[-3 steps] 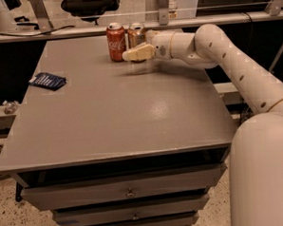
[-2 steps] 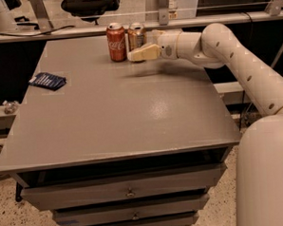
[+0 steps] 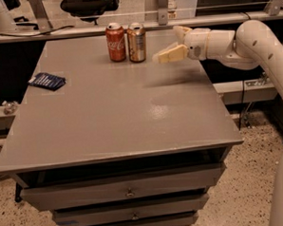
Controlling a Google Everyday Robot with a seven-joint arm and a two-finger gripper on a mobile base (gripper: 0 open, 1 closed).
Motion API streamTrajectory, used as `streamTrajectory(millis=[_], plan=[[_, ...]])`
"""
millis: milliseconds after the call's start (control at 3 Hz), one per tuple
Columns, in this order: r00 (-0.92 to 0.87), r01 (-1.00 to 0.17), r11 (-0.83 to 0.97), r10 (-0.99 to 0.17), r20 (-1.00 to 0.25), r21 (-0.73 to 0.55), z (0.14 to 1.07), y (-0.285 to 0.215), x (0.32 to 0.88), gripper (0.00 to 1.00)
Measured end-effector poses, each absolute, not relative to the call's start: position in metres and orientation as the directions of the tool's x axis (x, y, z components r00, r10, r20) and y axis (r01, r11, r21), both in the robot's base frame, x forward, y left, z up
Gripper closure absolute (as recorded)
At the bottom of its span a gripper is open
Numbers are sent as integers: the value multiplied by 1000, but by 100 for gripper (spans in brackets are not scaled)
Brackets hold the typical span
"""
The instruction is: Move orange can near coke can
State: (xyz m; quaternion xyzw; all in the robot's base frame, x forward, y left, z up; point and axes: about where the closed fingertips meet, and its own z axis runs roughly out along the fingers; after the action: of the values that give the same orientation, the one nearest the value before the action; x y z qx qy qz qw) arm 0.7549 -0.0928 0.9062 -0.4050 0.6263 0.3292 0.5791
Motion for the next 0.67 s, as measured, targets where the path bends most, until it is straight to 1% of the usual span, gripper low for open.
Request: streamTrajectory(millis=[333, 667], plan=[[35, -900, 427, -137, -990, -91, 920, -128, 727, 0], [58, -931, 351, -130, -990, -100, 928, -149, 695, 0]])
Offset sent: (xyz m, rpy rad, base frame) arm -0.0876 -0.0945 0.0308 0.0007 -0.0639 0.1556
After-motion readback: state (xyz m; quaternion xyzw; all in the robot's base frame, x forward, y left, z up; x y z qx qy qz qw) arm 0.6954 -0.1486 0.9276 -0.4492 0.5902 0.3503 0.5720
